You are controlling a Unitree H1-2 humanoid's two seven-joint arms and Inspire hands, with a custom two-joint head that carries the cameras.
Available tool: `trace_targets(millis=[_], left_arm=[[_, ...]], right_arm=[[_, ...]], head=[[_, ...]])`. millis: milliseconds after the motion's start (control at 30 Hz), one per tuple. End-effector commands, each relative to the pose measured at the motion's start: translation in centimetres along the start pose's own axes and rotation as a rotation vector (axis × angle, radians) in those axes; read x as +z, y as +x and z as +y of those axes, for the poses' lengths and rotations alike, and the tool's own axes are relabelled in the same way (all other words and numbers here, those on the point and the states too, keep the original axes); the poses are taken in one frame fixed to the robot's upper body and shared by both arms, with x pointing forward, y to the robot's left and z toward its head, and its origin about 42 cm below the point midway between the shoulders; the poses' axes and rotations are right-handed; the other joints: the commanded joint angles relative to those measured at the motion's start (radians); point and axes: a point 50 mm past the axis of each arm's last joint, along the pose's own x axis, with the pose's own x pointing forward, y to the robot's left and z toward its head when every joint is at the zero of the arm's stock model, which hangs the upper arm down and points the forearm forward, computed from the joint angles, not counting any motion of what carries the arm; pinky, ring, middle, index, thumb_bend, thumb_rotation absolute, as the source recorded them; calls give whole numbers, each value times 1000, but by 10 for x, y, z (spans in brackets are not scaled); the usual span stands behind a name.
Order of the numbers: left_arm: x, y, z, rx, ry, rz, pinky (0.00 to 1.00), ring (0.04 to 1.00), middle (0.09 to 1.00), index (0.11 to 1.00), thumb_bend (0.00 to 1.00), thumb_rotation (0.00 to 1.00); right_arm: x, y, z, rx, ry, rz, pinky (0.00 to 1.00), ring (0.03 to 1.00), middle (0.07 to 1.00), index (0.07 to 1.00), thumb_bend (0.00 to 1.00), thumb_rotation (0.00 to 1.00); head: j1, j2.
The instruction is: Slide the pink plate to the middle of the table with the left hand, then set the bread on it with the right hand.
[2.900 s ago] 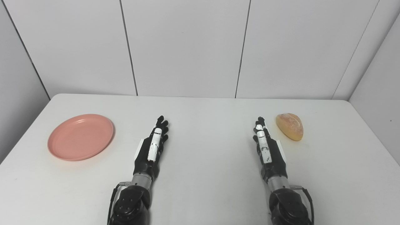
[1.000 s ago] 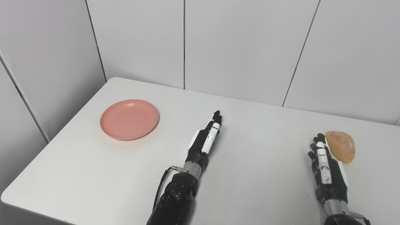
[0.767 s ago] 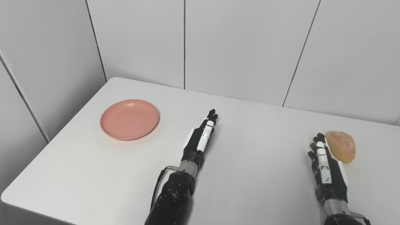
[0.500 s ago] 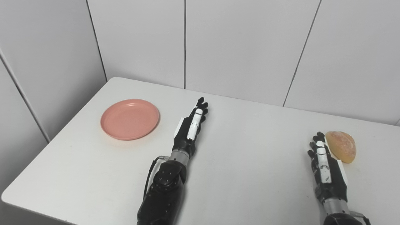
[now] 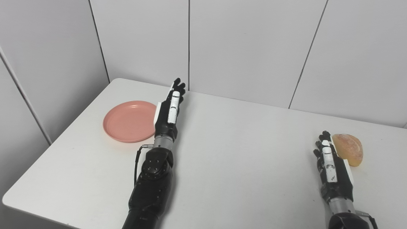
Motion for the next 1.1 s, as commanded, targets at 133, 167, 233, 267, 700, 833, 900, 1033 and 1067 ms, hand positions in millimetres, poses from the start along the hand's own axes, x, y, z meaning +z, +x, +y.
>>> trace_targets(millis=[133,167,233,267,700,833,900,1033,1067], left_arm=[[35,25,13,94,51,-177,863,871,855,850,529,1000],[37,26,17,112,61,-184,852,864,847,843,525,1000],[39,27,22,133,65,-191,840,852,838,833,535,1000],[41,27,25,146,63,-199,844,851,838,832,534,1000],[59,30,96,381,134,-215,831,799,782,775,574,1000],[57,29,116,423,171,-201,840,803,789,785,577,1000],[57,29,124,440,187,-194,847,804,791,789,570,1000],[59,28,137,483,170,-168,847,811,796,797,579,1000],[60,28,140,495,156,-165,837,811,794,795,576,1000]], right_arm=[[7,4,-3,2,18,-59,1000,1000,1000,991,610,898],[7,4,-4,3,15,-58,1000,1000,1000,992,609,897],[6,5,-4,2,12,-59,1000,1000,1000,992,608,903],[6,5,-5,-1,9,-58,1000,1000,1000,989,609,902],[2,8,-8,-7,14,-62,1000,1000,1000,997,651,920],[4,8,-11,-9,8,-63,1000,1000,1000,1000,653,933],[5,7,-12,-2,7,-64,1000,1000,1000,1000,638,930],[6,6,-13,3,12,-63,1000,1000,1000,1000,621,923],[6,6,-14,3,10,-64,1000,1000,1000,1000,620,921]], head=[[12,-1],[14,-1],[22,-3],[22,-3],[48,-11],[52,-9],[55,-8],[59,-5],[59,-5]])
